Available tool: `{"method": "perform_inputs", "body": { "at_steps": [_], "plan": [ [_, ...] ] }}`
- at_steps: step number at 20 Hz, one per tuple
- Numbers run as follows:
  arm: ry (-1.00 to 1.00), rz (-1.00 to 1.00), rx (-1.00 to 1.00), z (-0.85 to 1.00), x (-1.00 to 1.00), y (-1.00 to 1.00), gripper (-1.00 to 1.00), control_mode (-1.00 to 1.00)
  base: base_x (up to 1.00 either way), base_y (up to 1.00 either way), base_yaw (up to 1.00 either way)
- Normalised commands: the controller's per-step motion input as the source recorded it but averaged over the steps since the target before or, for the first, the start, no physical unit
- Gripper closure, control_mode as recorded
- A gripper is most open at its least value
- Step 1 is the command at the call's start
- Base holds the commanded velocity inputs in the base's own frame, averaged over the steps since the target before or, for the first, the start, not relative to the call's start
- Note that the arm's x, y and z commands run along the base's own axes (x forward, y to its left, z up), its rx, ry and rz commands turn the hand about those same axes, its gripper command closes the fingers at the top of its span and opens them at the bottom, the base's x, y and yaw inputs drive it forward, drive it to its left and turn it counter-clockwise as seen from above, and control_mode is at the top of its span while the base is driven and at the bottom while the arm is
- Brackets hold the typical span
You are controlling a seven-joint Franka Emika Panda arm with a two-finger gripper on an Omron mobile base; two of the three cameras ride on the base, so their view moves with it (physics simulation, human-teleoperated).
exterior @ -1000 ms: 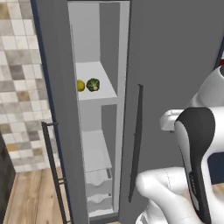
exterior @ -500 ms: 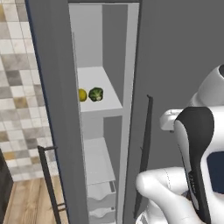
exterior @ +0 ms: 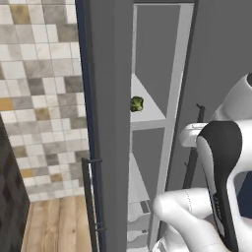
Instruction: Take the lemon and broccoli out of the freezer and place them in the tupperware container on the counter. Then put the tupperware containing the vegetables back in the freezer.
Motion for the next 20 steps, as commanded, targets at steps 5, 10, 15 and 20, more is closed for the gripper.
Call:
{"method": "perform_inputs", "body": {
  "at_steps": [5,10,15,20],
  "plan": [
    [0.00,0.00,0.00,0.00,0.00,0.00,-1.00,1.00,0.29,0.30,0.01],
    [0.03,0.04,0.15,0.07,0.09,0.00,-1.00,-1.00,0.12,0.04,0.01],
    [0.00,0.14,0.31,0.25,0.01,0.00,-1.00,-1.00,0.00,0.00,0.00],
    [-0.06,0.09,0.23,0.26,0.01,0.08,-1.00,-1.00,0.00,0.00,0.00]
  ]
}}
